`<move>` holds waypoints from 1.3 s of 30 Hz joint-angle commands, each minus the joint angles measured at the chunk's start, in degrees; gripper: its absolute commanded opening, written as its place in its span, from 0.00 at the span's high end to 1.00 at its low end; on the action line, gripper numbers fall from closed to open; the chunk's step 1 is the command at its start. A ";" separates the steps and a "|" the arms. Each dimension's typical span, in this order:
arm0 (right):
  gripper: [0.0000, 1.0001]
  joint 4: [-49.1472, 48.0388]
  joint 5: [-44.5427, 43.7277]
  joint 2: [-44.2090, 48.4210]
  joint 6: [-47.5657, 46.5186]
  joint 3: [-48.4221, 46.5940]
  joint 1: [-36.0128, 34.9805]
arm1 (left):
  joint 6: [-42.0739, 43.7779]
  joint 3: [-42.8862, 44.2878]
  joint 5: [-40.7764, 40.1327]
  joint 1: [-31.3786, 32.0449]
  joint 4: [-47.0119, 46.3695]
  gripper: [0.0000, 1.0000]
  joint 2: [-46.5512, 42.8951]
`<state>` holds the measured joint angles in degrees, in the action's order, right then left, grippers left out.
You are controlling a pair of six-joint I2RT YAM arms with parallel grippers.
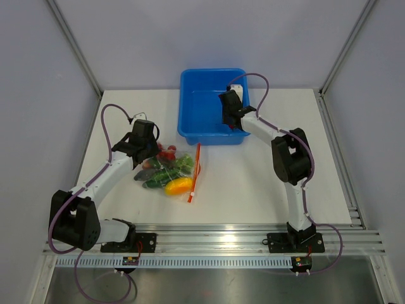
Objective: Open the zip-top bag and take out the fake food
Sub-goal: Place the fake vegetable in the bin.
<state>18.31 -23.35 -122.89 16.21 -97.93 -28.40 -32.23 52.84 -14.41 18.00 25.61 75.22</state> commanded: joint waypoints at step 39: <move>0.25 -27.60 20.72 45.74 -0.39 49.84 -13.16 | -0.20 -0.46 -0.53 -0.16 -2.05 1.00 -1.13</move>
<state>0.08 -3.38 -76.38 15.27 -50.63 -39.27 -32.58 52.84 -14.37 18.00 25.61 75.22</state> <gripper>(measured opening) 0.752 0.002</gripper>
